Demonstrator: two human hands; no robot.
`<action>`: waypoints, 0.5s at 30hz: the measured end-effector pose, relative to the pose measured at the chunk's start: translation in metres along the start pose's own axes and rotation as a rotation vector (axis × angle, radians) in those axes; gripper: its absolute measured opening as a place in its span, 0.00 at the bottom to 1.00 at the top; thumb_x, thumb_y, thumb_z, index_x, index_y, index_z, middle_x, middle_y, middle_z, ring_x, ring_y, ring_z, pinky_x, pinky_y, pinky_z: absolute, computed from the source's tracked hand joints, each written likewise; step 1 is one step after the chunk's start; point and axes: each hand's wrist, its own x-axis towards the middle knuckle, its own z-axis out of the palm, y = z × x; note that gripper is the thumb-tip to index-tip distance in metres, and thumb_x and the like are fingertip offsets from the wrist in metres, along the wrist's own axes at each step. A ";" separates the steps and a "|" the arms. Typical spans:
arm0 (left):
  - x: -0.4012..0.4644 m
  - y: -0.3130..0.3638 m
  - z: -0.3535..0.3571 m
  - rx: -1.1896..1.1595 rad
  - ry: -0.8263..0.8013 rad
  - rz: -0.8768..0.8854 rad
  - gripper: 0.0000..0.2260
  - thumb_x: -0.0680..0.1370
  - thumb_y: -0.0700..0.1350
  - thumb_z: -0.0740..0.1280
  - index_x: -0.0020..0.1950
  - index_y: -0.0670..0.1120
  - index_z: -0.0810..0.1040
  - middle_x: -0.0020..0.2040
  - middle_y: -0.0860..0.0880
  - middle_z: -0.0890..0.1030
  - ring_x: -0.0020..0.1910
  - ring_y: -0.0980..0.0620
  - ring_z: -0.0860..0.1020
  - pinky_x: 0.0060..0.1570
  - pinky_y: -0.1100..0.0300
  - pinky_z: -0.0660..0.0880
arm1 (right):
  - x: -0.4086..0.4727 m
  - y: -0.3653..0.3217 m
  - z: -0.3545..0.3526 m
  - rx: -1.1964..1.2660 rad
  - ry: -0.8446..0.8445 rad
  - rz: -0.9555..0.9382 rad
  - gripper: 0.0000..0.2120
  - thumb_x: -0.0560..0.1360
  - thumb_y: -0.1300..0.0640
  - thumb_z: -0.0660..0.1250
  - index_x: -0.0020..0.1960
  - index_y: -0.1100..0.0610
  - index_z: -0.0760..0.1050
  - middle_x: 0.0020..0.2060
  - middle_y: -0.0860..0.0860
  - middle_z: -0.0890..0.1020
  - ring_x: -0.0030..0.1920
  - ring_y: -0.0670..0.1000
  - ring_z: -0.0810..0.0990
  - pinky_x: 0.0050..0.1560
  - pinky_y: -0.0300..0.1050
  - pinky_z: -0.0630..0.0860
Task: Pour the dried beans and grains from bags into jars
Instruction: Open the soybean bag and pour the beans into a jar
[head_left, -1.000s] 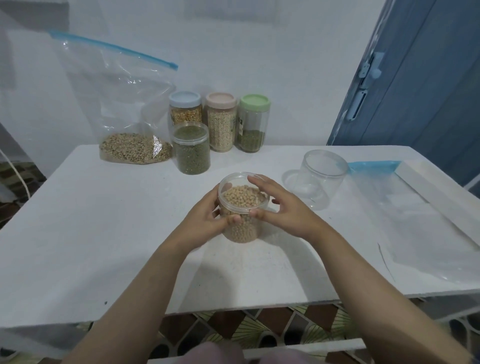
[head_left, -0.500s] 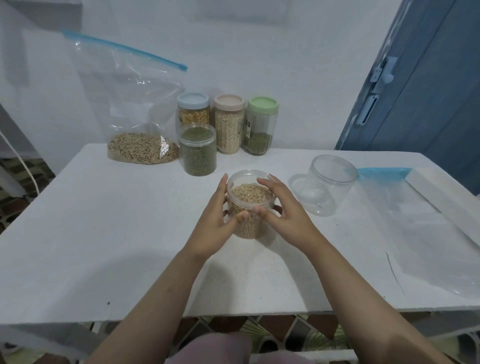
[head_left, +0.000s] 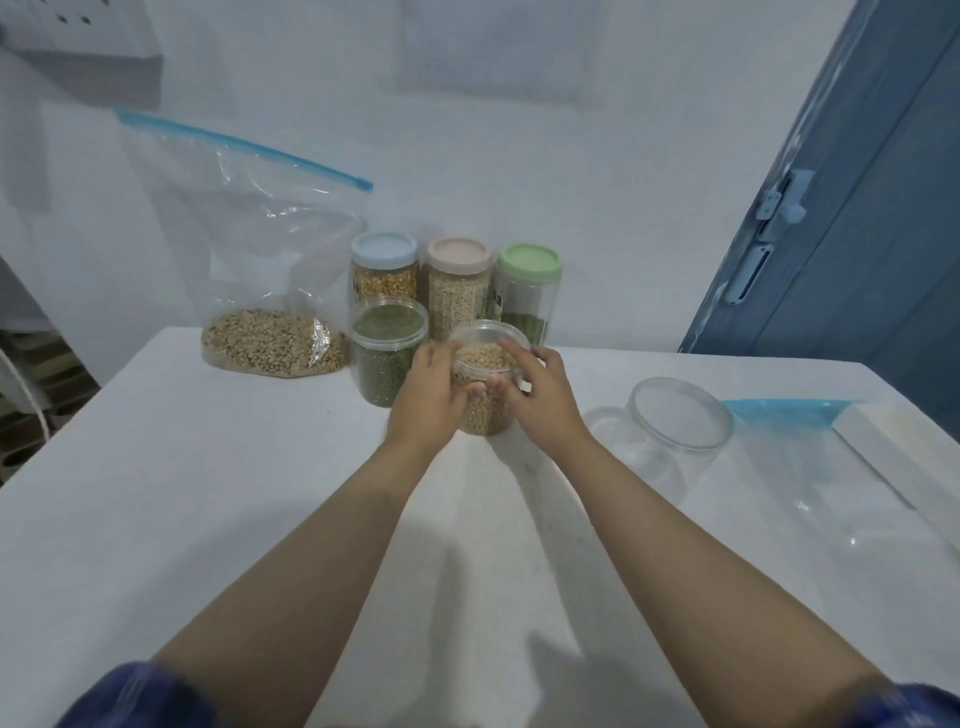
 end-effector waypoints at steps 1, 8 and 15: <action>0.009 0.000 0.001 0.132 0.025 0.011 0.25 0.77 0.50 0.70 0.71 0.43 0.69 0.64 0.45 0.72 0.64 0.46 0.70 0.59 0.53 0.71 | 0.008 0.000 0.002 -0.024 0.007 -0.011 0.23 0.79 0.58 0.68 0.73 0.54 0.70 0.68 0.58 0.66 0.68 0.53 0.68 0.64 0.30 0.60; 0.028 0.002 0.008 0.576 0.167 -0.024 0.26 0.77 0.59 0.67 0.71 0.47 0.70 0.66 0.47 0.75 0.64 0.45 0.70 0.60 0.50 0.64 | 0.037 0.002 0.009 0.001 -0.021 -0.016 0.23 0.80 0.58 0.66 0.75 0.53 0.68 0.70 0.57 0.66 0.70 0.52 0.68 0.66 0.35 0.63; 0.008 0.018 0.013 0.441 0.245 -0.075 0.25 0.78 0.56 0.66 0.72 0.47 0.70 0.70 0.45 0.71 0.66 0.42 0.67 0.61 0.46 0.64 | 0.023 -0.017 -0.008 -0.120 -0.033 -0.035 0.27 0.80 0.59 0.64 0.78 0.53 0.61 0.76 0.58 0.61 0.76 0.55 0.60 0.75 0.43 0.57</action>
